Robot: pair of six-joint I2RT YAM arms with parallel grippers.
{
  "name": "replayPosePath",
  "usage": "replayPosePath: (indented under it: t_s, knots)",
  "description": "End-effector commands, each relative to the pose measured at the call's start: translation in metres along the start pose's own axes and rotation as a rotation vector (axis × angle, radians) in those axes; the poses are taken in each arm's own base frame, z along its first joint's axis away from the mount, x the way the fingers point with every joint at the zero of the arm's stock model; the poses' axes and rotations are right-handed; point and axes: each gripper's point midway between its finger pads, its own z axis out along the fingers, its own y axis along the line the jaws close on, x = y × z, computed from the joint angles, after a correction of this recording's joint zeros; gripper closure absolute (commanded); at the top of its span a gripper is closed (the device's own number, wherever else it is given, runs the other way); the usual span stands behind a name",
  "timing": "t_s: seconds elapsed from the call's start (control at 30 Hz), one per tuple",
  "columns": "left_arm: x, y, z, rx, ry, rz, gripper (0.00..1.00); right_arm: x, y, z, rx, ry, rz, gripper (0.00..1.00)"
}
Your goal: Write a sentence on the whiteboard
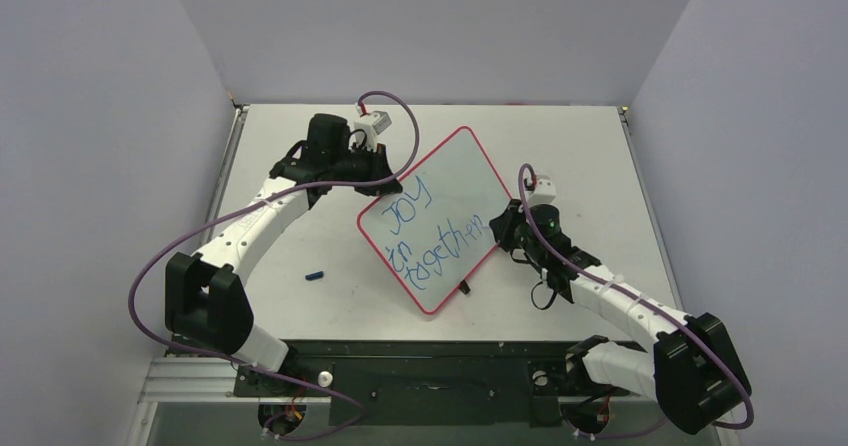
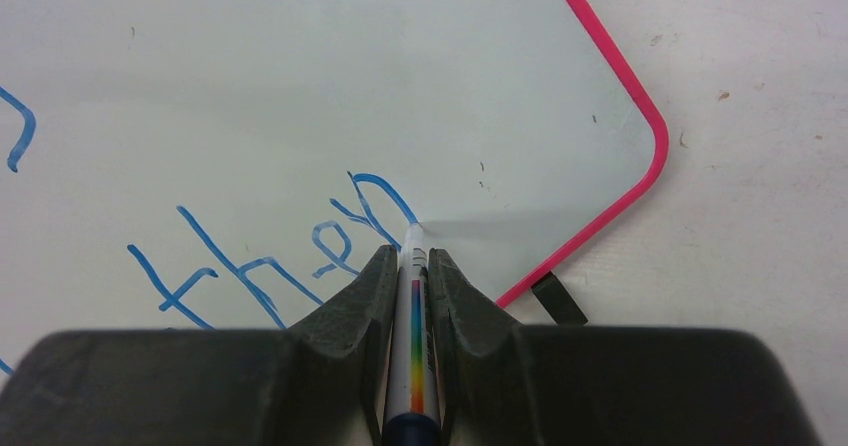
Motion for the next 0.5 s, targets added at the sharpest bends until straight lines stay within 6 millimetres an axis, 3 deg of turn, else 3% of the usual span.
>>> replayPosePath:
  t_s: [0.0,0.47]
  knots:
    - [-0.012,0.004,-0.008,-0.040,-0.054,0.074,1.00,-0.017,0.008,0.003,-0.010,-0.016,-0.005,1.00]
    - [-0.012,0.002,-0.009,-0.030,-0.054,0.075,1.00,-0.042,0.024,0.015,-0.029,-0.037,-0.014,1.00]
